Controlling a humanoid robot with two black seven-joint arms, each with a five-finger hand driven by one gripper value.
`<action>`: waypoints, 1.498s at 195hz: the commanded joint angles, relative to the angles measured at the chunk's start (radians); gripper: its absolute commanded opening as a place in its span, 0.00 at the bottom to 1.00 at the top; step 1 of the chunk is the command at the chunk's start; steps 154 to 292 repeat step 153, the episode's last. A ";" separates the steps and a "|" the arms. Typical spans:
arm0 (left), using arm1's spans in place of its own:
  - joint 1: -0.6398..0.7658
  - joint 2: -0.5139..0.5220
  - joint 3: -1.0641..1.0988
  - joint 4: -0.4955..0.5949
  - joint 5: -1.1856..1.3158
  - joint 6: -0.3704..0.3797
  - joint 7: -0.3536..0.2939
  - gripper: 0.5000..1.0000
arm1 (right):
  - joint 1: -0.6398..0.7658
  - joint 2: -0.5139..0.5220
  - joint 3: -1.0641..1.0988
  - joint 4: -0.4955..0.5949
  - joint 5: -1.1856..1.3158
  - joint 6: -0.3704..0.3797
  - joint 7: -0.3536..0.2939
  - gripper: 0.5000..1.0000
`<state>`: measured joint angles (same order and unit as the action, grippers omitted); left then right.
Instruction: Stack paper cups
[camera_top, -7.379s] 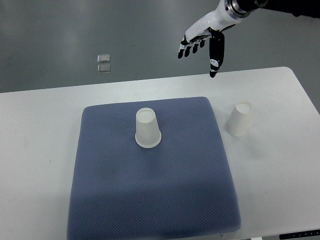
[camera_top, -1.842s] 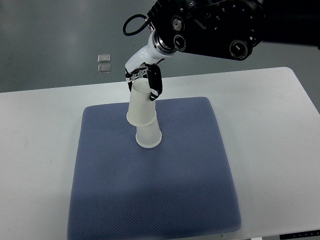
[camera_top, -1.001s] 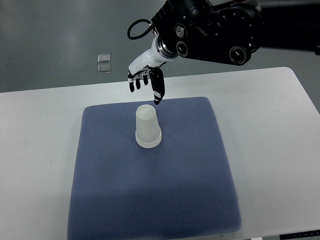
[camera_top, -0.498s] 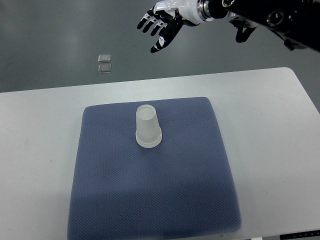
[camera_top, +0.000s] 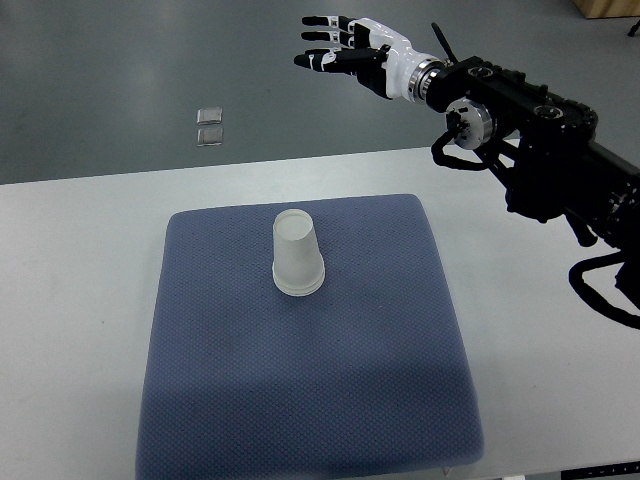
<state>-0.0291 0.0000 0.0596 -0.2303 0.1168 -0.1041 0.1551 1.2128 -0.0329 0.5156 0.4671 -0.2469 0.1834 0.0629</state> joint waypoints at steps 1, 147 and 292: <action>0.000 0.000 0.002 -0.001 0.000 0.000 0.000 1.00 | -0.058 0.004 0.130 -0.002 0.057 -0.012 0.003 0.68; 0.000 0.000 0.006 -0.009 0.000 -0.002 0.000 1.00 | -0.309 0.001 0.273 0.001 0.245 0.061 0.110 0.83; 0.000 0.000 0.006 -0.009 0.000 -0.002 0.000 1.00 | -0.311 0.001 0.274 0.001 0.245 0.062 0.124 0.83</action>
